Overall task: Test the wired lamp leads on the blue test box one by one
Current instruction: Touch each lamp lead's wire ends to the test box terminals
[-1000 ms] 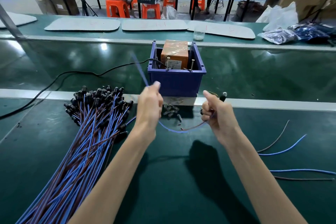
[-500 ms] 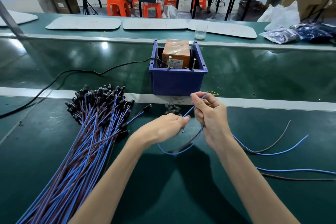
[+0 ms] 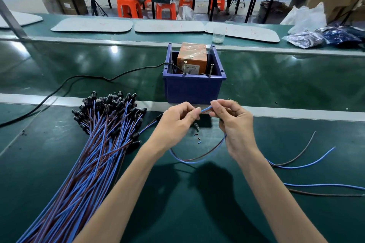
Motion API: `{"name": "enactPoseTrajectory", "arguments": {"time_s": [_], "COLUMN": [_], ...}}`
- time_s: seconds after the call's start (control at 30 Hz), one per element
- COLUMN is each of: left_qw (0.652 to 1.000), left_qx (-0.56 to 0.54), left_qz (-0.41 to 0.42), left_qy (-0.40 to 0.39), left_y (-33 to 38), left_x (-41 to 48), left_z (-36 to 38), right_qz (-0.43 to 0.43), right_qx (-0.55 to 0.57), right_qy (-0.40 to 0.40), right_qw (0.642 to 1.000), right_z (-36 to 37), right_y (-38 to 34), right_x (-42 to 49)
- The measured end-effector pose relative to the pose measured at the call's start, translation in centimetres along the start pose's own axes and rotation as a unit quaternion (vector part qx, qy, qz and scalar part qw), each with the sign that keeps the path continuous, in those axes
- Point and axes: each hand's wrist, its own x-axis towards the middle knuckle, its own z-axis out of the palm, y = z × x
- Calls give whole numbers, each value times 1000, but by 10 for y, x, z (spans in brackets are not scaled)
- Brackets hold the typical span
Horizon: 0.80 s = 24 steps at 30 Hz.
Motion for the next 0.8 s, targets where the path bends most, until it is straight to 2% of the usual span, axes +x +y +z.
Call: {"name": "enactPoseTrajectory", "arguments": {"time_s": [0.17,0.3,0.57,0.7,0.8], "left_qw": [1000,1000,998,996,995], "left_qx": [0,10,54,88,101], "left_qz": [-4,2,2,2,6], "left_qy": [1,-13,-22,-26,7], "left_y": [1,0,-1,-2,-3], "left_x": [0,0,1,0,1], "left_z": [2,1,-5,-7,-10], "right_qz": [-35,-53,-25,-13,-9], "right_qx": [-33,-103,-193,-245,-252], "right_qy": [-24,-61,-128,-115,-57], "right_qw": [999,991,973,963,966], "right_z": [-3,-3,-14,-12,-13], "right_y": [-2,1,-3,3,8], "right_x": [0,0,5,7,10]}}
